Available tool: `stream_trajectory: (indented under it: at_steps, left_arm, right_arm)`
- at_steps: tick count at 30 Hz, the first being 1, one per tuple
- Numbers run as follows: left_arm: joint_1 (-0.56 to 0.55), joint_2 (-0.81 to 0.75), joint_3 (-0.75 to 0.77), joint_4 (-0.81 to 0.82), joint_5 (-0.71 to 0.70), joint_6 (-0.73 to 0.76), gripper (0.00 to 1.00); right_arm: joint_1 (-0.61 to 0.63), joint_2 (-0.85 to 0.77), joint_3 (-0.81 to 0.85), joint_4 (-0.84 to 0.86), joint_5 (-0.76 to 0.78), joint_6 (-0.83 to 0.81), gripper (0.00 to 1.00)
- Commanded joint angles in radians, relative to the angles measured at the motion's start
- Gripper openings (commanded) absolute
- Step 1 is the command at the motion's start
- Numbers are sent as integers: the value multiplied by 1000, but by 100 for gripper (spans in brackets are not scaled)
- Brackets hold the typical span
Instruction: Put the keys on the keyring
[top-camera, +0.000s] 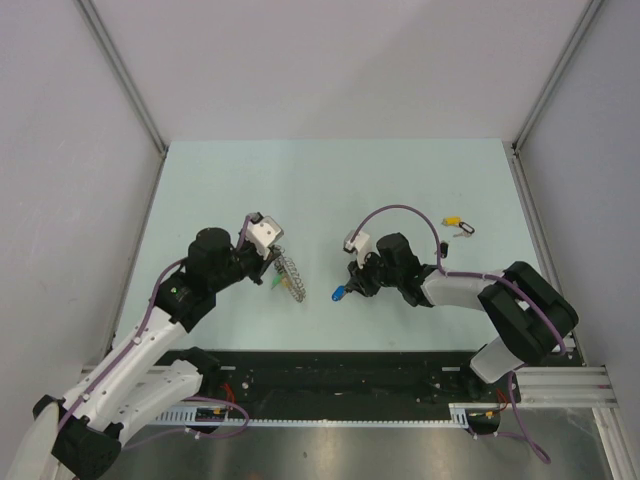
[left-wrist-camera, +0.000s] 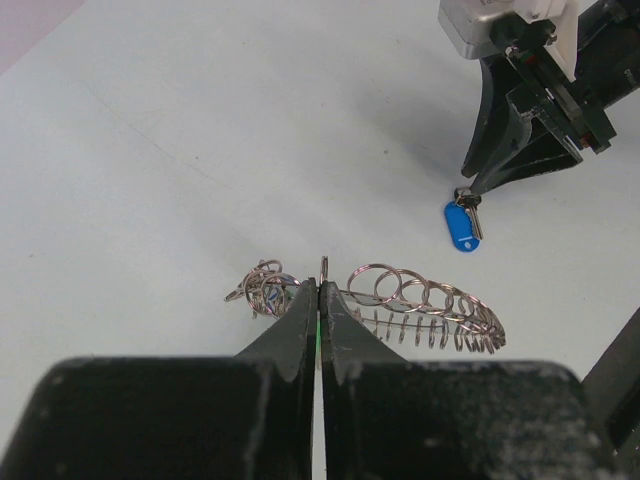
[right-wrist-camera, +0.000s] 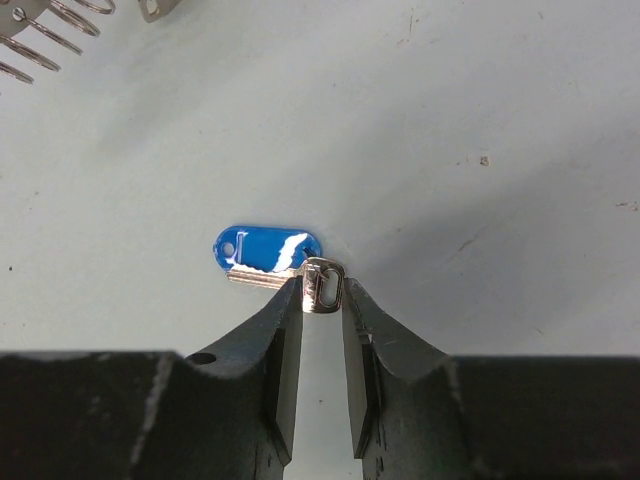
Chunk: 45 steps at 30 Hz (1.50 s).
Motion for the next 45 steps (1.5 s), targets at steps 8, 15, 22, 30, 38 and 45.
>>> stream_trajectory:
  at_steps: [8, 15, 22, 30, 38, 45]
  left_arm:
    - [4, 6, 7, 63, 19, 21, 0]
    - [4, 14, 7, 63, 22, 21, 0]
    - [5, 19, 9, 61, 26, 21, 0]
    - [5, 25, 10, 58, 37, 21, 0]
    - [5, 29, 10, 58, 39, 21, 0]
    - [5, 31, 10, 57, 42, 23, 0]
  right_arm:
    - [9, 43, 19, 50, -23, -42, 27]
    - [12, 52, 22, 52, -21, -48, 26]
    - [13, 62, 30, 52, -23, -54, 25]
    - [13, 65, 36, 55, -23, -57, 24]
    - [13, 56, 36, 58, -27, -57, 23]
    - [9, 54, 35, 66, -30, -55, 23]
